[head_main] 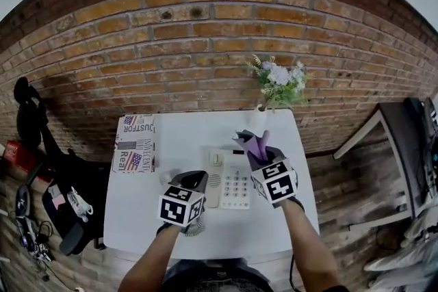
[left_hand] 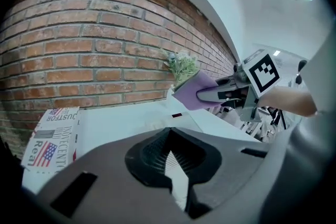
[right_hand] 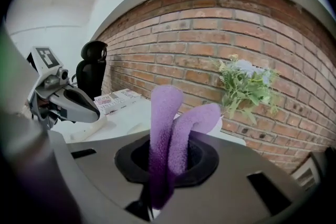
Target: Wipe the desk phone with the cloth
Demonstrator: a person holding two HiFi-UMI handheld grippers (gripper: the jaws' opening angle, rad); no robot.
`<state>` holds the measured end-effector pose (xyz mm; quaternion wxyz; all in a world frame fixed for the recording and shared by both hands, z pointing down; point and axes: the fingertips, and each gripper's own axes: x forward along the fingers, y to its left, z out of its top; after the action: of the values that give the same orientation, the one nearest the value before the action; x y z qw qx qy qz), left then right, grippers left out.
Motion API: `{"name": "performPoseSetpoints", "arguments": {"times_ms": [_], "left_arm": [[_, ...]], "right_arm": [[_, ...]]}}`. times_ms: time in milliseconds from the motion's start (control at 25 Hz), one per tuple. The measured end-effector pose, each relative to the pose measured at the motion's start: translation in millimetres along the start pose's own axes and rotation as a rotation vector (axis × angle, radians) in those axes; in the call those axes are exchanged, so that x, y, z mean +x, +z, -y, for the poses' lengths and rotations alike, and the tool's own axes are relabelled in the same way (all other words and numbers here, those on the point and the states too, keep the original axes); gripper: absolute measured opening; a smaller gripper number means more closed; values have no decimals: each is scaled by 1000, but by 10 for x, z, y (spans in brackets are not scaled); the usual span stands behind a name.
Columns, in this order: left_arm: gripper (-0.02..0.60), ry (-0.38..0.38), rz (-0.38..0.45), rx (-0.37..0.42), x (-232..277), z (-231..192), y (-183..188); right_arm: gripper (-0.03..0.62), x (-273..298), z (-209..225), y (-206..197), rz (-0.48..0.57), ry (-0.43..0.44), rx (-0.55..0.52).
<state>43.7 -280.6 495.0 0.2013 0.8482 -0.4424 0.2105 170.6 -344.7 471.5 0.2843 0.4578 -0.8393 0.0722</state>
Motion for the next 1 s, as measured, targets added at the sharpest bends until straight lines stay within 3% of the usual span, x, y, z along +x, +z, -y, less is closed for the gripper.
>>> {"name": "performPoseSetpoints", "arguments": {"times_ms": [200,560,1000], "left_arm": [[5,56,9,-28,62,39,21],[5,166,24,-104,-97,1,-108],[5,177,29,-111,-306,-19,-237]], "right_arm": [[48,239,15,-117,-44,68,-89],[48,414,-303,-404,-117,220,-151],[48,411,-514,-626,-140,224,-94]]}}
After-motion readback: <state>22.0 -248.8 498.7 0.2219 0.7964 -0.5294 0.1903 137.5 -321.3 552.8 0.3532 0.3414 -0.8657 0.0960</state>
